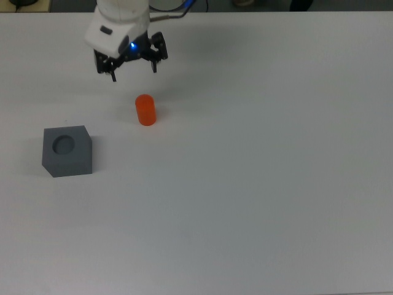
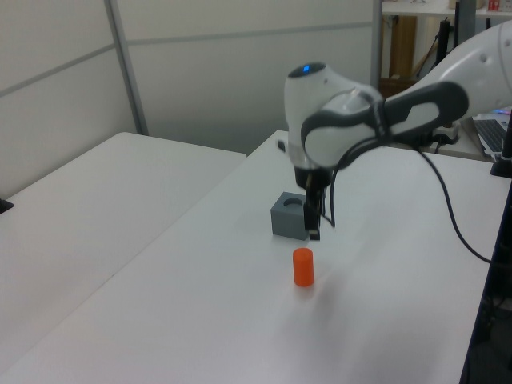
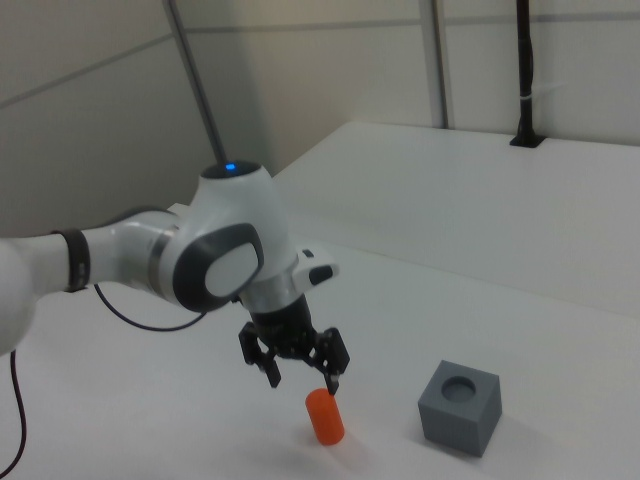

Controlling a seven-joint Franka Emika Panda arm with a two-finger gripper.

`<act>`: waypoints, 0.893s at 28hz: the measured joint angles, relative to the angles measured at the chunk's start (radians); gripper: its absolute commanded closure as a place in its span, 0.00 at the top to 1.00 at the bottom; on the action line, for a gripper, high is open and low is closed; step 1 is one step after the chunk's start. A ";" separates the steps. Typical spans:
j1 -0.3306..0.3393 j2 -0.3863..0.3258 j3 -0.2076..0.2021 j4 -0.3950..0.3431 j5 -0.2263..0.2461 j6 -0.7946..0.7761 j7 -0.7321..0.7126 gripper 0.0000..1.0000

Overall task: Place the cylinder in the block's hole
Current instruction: 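Move the gripper down over the orange cylinder, fingers open, then close the gripper around the orange cylinder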

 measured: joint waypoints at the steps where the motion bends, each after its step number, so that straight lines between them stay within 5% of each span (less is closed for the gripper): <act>1: 0.002 0.012 0.001 -0.003 0.000 0.005 0.000 1.00; 13: 0.005 0.132 0.038 0.001 0.000 0.100 0.004 1.00; 15: 0.005 0.140 0.042 0.004 0.000 0.101 0.004 0.85; 18: 0.005 0.148 0.046 0.008 0.000 0.101 0.004 0.51; 19: 0.005 0.149 0.048 0.009 0.000 0.101 0.005 0.33; 25: 0.005 0.151 0.050 0.021 0.000 0.102 0.005 0.00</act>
